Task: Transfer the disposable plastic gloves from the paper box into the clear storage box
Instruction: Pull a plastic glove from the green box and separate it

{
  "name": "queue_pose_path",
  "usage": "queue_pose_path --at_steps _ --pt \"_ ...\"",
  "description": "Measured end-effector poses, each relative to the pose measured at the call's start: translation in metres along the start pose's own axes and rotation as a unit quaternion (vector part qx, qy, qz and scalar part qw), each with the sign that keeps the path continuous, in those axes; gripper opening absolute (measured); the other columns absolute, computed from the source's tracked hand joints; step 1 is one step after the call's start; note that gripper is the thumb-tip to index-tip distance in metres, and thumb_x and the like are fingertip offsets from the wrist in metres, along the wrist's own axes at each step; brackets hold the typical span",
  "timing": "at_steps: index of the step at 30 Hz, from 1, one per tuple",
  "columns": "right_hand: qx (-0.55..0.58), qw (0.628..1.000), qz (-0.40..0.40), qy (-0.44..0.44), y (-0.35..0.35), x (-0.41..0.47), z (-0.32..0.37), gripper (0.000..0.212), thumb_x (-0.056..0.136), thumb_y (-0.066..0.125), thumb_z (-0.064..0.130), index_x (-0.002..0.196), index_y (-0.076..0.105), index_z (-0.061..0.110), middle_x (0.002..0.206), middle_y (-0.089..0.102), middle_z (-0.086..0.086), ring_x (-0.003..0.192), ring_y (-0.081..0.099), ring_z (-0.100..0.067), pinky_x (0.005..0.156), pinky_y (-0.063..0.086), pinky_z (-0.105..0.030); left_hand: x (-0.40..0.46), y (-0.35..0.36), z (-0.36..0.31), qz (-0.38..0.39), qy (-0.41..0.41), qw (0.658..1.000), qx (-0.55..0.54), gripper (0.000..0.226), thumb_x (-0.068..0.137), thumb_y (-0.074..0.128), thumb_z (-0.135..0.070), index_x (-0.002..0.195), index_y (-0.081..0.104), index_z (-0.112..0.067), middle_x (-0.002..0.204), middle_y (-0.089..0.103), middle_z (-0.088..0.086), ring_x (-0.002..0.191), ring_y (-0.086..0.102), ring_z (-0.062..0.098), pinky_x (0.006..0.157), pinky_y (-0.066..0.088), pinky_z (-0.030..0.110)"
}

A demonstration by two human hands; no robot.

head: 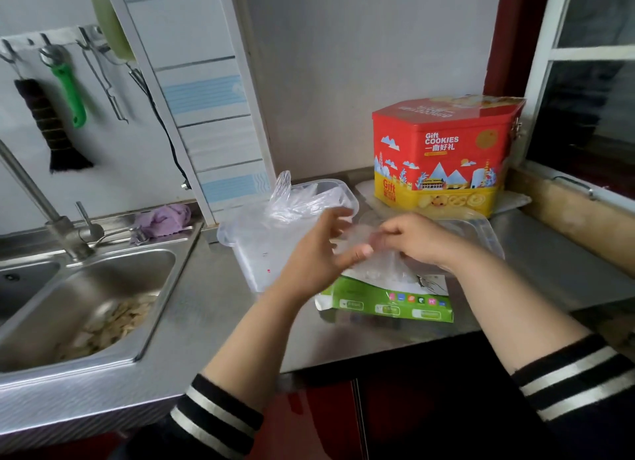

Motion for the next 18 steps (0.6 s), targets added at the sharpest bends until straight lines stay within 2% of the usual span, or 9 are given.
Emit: queue_pose_path --at_steps 3,5,8,9,11,13,15,17,18 --pt "0.153 0.985 -0.073 0.022 -0.003 -0.010 -0.016 0.018 0.093 0.061 0.031 0.087 0.072 0.019 0.083 0.065 -0.011 0.071 0.050 -0.024 0.063 0.039 -0.033 -0.013 0.045 0.038 0.042 -0.058 0.995 -0.065 0.101 0.061 0.080 -0.050 0.144 0.026 -0.030 0.131 0.052 0.000 0.120 0.052 0.013 0.103 0.043 0.027" --pt "0.223 0.968 -0.106 0.040 0.002 -0.016 -0.026 0.018 0.093 0.061 0.031 0.083 0.074 0.024 0.081 0.060 -0.013 0.067 0.045 -0.023 0.057 0.033 -0.031 -0.016 0.059 0.057 0.038 -0.082 0.994 -0.056 0.108 0.061 0.083 -0.050 0.147 0.020 -0.030 0.132 0.054 0.000 0.121 0.053 0.015 0.105 0.044 0.037" --pt "0.294 0.948 -0.121 0.020 0.006 -0.021 -0.022 0.016 0.095 0.057 0.020 0.085 0.070 0.017 0.072 0.063 -0.005 0.044 0.046 -0.009 0.039 0.032 -0.020 -0.014 0.064 0.060 0.028 -0.084 0.995 0.039 0.087 0.069 0.083 -0.044 0.137 0.033 -0.023 0.124 0.061 -0.008 0.117 0.056 0.016 0.102 0.043 0.041" --pt "0.316 0.941 -0.118 0.004 0.006 -0.022 -0.014 0.015 0.095 0.056 0.014 0.086 0.068 0.016 0.071 0.066 0.001 0.047 0.054 -0.003 0.043 0.039 -0.016 -0.014 0.064 0.058 0.028 -0.077 0.994 0.067 0.078 0.070 0.083 -0.045 0.130 0.039 -0.020 0.122 0.061 -0.011 0.118 0.055 0.017 0.102 0.042 0.041" --pt "0.323 0.941 -0.098 -0.029 0.009 -0.019 -0.002 0.015 0.093 0.058 0.007 0.087 0.068 0.015 0.077 0.070 0.006 0.068 0.065 -0.001 0.064 0.051 -0.013 -0.015 0.066 0.054 0.028 -0.072 0.993 0.085 0.065 0.072 0.082 -0.043 0.122 0.049 -0.017 0.117 0.058 -0.018 0.120 0.051 0.015 0.103 0.039 0.038" --pt "0.287 0.953 -0.089 -0.045 0.010 -0.017 0.006 0.014 0.091 0.060 0.008 0.087 0.069 0.017 0.081 0.071 0.006 0.076 0.065 -0.003 0.075 0.051 -0.013 -0.017 0.066 0.052 0.023 -0.059 0.994 0.091 0.058 0.074 0.081 -0.040 0.120 0.054 -0.015 0.111 0.052 -0.019 0.120 0.047 0.015 0.103 0.036 0.036" --pt "0.305 0.946 -0.102 -0.047 0.007 -0.015 0.008 0.013 0.091 0.060 0.010 0.085 0.069 0.017 0.077 0.072 0.008 0.075 0.065 -0.003 0.078 0.051 -0.017 -0.018 0.066 0.055 0.011 -0.051 0.994 0.095 0.054 0.075 0.080 -0.041 0.114 0.055 -0.014 0.110 0.050 -0.010 0.116 0.044 0.019 0.101 0.036 0.037" --pt "0.387 0.912 -0.132 -0.049 -0.001 -0.016 0.007 0.014 0.092 0.058 0.009 0.084 0.069 0.014 0.072 0.072 0.007 0.072 0.066 -0.004 0.076 0.054 -0.021 -0.018 0.067 0.060 0.007 -0.056 0.994 0.095 0.057 0.072 0.080 -0.046 0.109 0.053 -0.012 0.108 0.046 -0.004 0.113 0.043 0.021 0.099 0.037 0.038" --pt "0.430 0.890 -0.144 -0.053 -0.004 -0.017 0.007 0.015 0.092 0.056 0.007 0.084 0.068 0.011 0.071 0.071 0.007 0.071 0.067 -0.005 0.073 0.055 -0.023 -0.017 0.068 0.064 0.011 -0.064 0.993 0.095 0.062 0.071 0.079 -0.048 0.115 0.053 -0.012 0.111 0.046 -0.003 0.115 0.043 0.022 0.100 0.037 0.037"
Point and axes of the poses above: each hand's wrist, its own x-axis towards the middle knuckle, its own y-axis out of the palm, z = x × y, the point moved 10 cm from there along x, towards the middle knuckle
